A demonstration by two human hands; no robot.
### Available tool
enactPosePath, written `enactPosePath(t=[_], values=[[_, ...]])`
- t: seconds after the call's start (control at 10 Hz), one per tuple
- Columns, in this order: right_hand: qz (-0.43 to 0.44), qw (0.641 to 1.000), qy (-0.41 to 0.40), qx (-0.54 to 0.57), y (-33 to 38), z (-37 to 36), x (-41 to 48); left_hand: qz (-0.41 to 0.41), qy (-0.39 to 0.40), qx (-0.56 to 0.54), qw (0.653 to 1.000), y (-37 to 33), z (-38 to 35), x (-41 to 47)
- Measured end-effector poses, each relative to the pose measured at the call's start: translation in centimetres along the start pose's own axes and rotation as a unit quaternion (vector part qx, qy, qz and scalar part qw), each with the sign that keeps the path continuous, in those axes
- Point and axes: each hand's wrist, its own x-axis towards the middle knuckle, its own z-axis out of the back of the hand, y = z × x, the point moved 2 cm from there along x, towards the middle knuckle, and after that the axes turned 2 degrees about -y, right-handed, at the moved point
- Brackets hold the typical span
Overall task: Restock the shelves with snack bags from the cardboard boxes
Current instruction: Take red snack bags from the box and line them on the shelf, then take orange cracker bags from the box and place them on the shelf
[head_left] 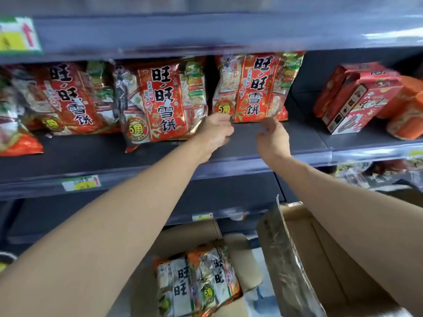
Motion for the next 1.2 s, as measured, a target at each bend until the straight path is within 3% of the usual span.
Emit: enactPosePath(t=[0.2, 0.4, 0.6, 0.8, 1.0, 1.2], values=[[-0.017, 0.999, 0.037, -0.018, 0.2, -3.6, -10.9, 0.063, 0.071, 0.093, 0.991, 5.4, 6.6, -8.7], [-0.083, 0.985, 0.141, -0.062, -4.1, -9.6, -18.0, 0.167, 0.096, 0.150, 0.970, 13.3, 11.2, -12.6], [-0.138, 0.959, 0.219, -0.117, -9.3, -13.5, -20.1, 0.263, 0.084, 0.195, 0.941, 21.2, 13.0, -13.2], [-0.157, 0.922, 0.293, -0.198, -16.2, -17.8, -20.2, 0.322, 0.060, 0.174, 0.929, 30.0, 11.2, -12.3], [-0.193, 0.904, 0.298, -0.239, -25.5, -22.6, -21.4, 0.359, 0.098, 0.218, 0.902, 40.0, 6.8, -10.2], [-0.256, 0.899, 0.260, -0.243, -33.6, -26.7, -23.0, 0.354, 0.116, 0.226, 0.900, 50.2, 4.6, -7.9]])
